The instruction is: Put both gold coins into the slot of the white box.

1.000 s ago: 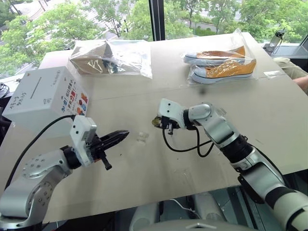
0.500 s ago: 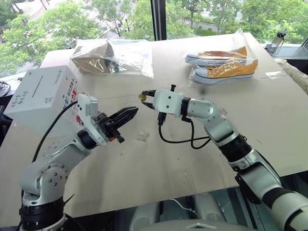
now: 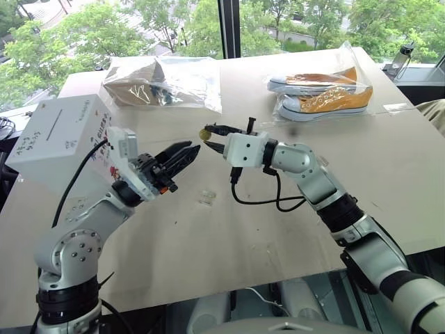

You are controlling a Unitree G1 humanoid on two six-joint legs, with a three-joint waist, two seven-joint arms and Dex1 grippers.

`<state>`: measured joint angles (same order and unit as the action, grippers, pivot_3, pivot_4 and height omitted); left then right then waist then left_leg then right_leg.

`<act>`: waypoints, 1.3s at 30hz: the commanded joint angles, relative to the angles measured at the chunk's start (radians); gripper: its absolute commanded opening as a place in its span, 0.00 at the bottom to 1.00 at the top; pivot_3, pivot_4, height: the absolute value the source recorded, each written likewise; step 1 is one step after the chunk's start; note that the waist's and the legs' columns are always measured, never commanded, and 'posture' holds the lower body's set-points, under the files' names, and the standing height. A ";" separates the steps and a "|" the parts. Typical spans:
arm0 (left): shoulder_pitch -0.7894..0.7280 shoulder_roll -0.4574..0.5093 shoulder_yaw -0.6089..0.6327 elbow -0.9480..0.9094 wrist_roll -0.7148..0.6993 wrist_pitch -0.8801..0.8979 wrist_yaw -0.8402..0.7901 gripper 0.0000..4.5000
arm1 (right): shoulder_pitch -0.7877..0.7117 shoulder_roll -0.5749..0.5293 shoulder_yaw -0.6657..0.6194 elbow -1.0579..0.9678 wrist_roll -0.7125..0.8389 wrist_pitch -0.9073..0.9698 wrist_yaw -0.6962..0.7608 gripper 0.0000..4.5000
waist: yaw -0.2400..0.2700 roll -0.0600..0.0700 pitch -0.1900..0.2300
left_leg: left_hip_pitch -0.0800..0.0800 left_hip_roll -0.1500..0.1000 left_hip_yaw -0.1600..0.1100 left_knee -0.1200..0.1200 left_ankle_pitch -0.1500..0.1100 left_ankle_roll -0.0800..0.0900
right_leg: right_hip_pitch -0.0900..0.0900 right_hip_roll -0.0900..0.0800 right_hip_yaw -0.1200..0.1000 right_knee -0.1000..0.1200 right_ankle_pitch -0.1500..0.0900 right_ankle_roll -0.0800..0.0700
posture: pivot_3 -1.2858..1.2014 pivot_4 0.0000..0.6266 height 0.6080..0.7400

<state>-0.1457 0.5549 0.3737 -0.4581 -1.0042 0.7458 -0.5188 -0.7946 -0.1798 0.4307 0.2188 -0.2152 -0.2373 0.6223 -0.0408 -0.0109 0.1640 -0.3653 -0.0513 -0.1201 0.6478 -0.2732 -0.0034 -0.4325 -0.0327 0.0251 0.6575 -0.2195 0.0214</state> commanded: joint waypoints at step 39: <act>-0.042 -0.034 -0.014 0.045 0.063 -0.078 0.029 0.00 | -0.047 0.018 -0.035 0.001 0.038 -0.060 0.086 0.65 | 0.000 -0.001 0.000 | 0.000 0.000 0.000 0.000 0.000 0.000 | 0.000 0.000 0.000 0.000 0.000 0.000 | 0.52 0.24 1.00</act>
<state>-0.1739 0.5200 0.3402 -0.4115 -0.9537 0.7035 -0.4999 -0.8154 -0.1626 0.4300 0.2626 -0.2005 -0.3172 0.7122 -0.0406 -0.0114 0.1644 -0.3652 -0.0513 -0.1202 0.6479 -0.2731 -0.0034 -0.4325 -0.0326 0.0254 0.6577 -0.2194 0.0213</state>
